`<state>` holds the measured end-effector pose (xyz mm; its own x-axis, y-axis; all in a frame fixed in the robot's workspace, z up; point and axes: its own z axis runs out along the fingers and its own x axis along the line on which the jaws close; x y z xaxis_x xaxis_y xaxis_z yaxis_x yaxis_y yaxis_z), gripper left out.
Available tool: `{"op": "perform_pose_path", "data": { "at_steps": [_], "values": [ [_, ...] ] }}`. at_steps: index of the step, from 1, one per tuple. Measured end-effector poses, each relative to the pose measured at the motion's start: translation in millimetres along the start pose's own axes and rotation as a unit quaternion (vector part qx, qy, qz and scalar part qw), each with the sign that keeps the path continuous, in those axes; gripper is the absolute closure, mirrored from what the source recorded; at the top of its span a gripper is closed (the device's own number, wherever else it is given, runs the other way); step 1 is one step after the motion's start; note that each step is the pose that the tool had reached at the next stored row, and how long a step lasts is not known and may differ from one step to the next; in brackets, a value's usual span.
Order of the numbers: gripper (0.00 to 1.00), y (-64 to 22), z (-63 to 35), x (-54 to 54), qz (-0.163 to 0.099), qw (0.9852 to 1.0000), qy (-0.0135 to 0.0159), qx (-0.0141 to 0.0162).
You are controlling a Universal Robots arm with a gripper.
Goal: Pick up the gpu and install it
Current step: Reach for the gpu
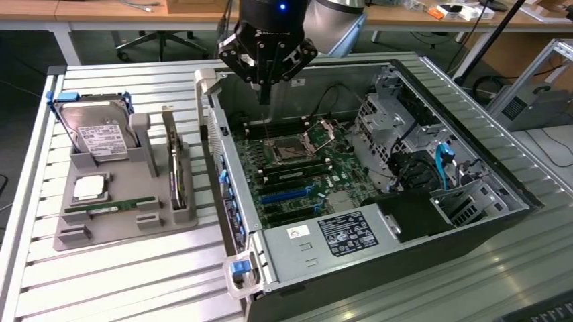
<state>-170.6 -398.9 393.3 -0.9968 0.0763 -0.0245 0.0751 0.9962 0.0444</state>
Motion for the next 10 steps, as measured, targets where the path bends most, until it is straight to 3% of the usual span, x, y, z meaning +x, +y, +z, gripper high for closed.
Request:
{"op": "perform_pose_path", "data": {
  "at_steps": [10],
  "values": [
    [0.89, -1.1, -0.4, 14.3, 0.0, 1.0, 0.0, 0.0]
  ]
}}
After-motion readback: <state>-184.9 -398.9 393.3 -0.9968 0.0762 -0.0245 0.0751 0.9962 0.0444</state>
